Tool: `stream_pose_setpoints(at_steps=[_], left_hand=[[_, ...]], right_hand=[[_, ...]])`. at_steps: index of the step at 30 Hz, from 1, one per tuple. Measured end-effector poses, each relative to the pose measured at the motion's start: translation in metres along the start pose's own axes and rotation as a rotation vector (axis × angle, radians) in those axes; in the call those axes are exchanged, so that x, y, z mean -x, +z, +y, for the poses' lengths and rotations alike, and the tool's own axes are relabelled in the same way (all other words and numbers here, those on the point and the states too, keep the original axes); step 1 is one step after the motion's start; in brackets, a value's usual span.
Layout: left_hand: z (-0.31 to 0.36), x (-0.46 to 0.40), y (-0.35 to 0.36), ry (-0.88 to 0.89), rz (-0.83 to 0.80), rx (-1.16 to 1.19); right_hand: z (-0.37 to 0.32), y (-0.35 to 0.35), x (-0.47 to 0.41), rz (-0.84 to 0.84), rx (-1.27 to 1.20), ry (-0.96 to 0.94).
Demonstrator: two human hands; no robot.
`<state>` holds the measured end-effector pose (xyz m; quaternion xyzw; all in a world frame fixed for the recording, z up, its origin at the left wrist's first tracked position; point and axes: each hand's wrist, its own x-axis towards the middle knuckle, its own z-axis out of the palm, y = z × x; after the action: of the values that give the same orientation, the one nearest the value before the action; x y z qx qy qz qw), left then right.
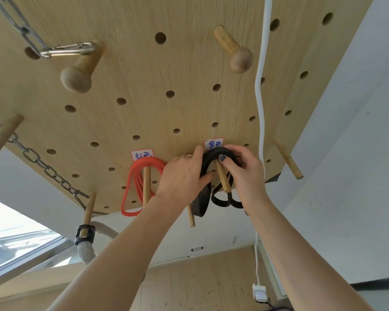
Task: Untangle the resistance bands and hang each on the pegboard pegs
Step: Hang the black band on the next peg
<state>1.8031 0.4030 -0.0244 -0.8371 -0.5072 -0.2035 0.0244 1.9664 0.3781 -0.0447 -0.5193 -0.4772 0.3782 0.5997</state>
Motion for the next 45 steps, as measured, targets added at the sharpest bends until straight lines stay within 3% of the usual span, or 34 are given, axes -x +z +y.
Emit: stream_pose_setpoints(at_steps=[3, 17, 22, 30, 38, 45], left_hand=[[0.000, 0.000, -0.006, 0.103, 0.108, -0.035], [0.006, 0.004, -0.003, 0.033, 0.044, -0.020], [0.003, -0.003, 0.000, 0.064, 0.050, -0.086], [-0.008, -0.004, 0.008, 0.137, 0.084, 0.028], [0.000, 0.012, 0.021, 0.055, 0.190, 0.030], [-0.003, 0.039, 0.047, -0.286, 0.103, 0.049]], right_hand=[[-0.001, 0.003, -0.002, 0.015, -0.013, -0.009], [-0.004, 0.010, -0.001, 0.128, 0.223, -0.043], [-0.004, 0.010, 0.001, 0.149, 0.296, -0.130], [0.005, 0.008, 0.000, 0.126, 0.264, -0.146], [0.010, -0.003, 0.007, 0.086, 0.233, -0.026], [0.038, -0.002, 0.017, 0.026, 0.452, -0.022]])
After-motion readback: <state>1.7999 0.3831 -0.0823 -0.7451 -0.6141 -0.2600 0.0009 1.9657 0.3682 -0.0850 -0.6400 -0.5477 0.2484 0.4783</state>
